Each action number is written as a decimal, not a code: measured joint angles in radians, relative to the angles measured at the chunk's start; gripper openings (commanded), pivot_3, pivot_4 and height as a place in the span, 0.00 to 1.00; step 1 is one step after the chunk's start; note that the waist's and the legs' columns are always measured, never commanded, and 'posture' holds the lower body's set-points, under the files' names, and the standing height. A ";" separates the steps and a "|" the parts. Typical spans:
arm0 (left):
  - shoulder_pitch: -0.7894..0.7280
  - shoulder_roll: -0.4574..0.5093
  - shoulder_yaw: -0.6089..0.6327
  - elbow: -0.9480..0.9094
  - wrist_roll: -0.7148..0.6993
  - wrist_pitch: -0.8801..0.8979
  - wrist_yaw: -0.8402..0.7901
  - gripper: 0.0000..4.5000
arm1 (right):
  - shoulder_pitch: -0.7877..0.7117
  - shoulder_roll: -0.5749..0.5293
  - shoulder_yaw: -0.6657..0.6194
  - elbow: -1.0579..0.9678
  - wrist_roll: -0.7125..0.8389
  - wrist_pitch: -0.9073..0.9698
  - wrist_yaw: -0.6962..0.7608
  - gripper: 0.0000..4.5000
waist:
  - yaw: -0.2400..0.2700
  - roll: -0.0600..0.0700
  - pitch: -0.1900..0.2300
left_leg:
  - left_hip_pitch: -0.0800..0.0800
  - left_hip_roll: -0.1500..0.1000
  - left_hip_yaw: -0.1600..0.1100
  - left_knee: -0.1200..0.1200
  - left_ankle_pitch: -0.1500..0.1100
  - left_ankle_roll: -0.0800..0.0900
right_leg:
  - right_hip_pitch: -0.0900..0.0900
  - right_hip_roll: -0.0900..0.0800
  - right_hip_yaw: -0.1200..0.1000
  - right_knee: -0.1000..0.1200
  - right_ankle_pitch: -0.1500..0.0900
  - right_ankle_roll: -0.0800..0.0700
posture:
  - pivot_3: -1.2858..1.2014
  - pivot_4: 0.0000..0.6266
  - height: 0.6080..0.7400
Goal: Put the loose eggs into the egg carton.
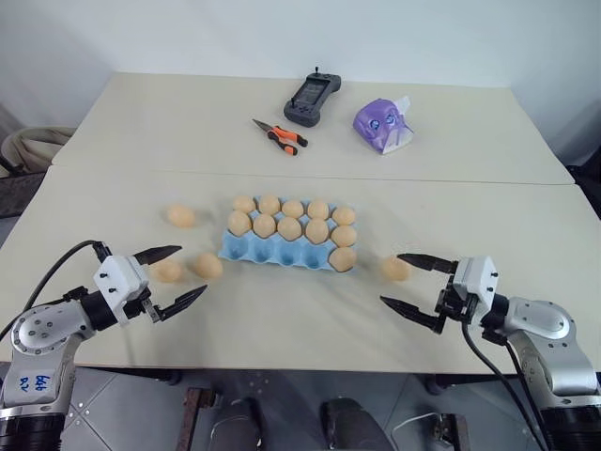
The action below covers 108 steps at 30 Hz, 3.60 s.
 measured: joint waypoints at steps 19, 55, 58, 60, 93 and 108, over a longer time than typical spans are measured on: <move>-0.201 -0.049 -0.222 -0.029 -0.063 0.098 -0.156 1.00 | 0.302 -0.001 -0.255 -0.013 0.055 0.054 -0.129 0.99 | 0.032 0.001 0.000 | 0.000 -0.004 -0.001 0.001 0.000 0.000 | 0.001 0.002 -0.001 -0.001 0.000 0.000 | 0.52 0.24 1.00; -0.201 -0.090 -0.283 -0.037 -0.069 0.116 -0.182 1.00 | -0.093 0.077 0.038 0.145 -0.076 0.174 -0.202 0.35 | 0.000 0.001 0.000 | 0.001 -0.003 0.000 0.002 0.003 0.003 | 0.000 0.001 0.001 0.006 0.002 0.003 | 0.52 0.24 1.00; -0.181 -0.088 -0.242 -0.036 -0.074 0.126 -0.155 1.00 | -0.116 0.086 0.040 0.064 -0.027 0.210 -0.185 0.35 | -0.005 0.002 0.000 | 0.001 -0.002 0.000 0.002 0.003 0.003 | -0.001 0.001 0.002 0.007 0.002 0.003 | 0.52 0.24 1.00; -0.172 -0.083 -0.215 -0.035 -0.076 0.131 -0.137 1.00 | -0.181 0.094 0.056 0.001 -0.003 0.251 -0.186 0.35 | -0.007 0.002 0.000 | 0.001 -0.001 0.000 0.002 0.003 0.002 | -0.001 0.001 0.002 0.007 0.002 0.003 | 0.52 0.24 1.00; 0.172 -0.076 0.145 -0.157 -0.125 0.181 0.115 1.00 | -0.094 0.016 0.047 -0.047 0.001 0.181 0.000 1.00 | -0.006 0.001 0.000 | -0.004 -0.001 0.004 0.001 0.001 0.003 | -0.009 -0.001 0.004 0.004 0.001 0.002 | 0.52 0.24 1.00; 0.318 -0.124 0.240 -0.260 -0.164 0.235 0.167 1.00 | -0.029 0.013 0.043 -0.046 0.033 0.075 0.086 1.00 | 0.006 -0.001 -0.001 | 0.001 -0.001 -0.002 -0.001 -0.002 0.001 | 0.003 -0.003 -0.002 -0.005 0.004 -0.002 | 0.52 0.24 1.00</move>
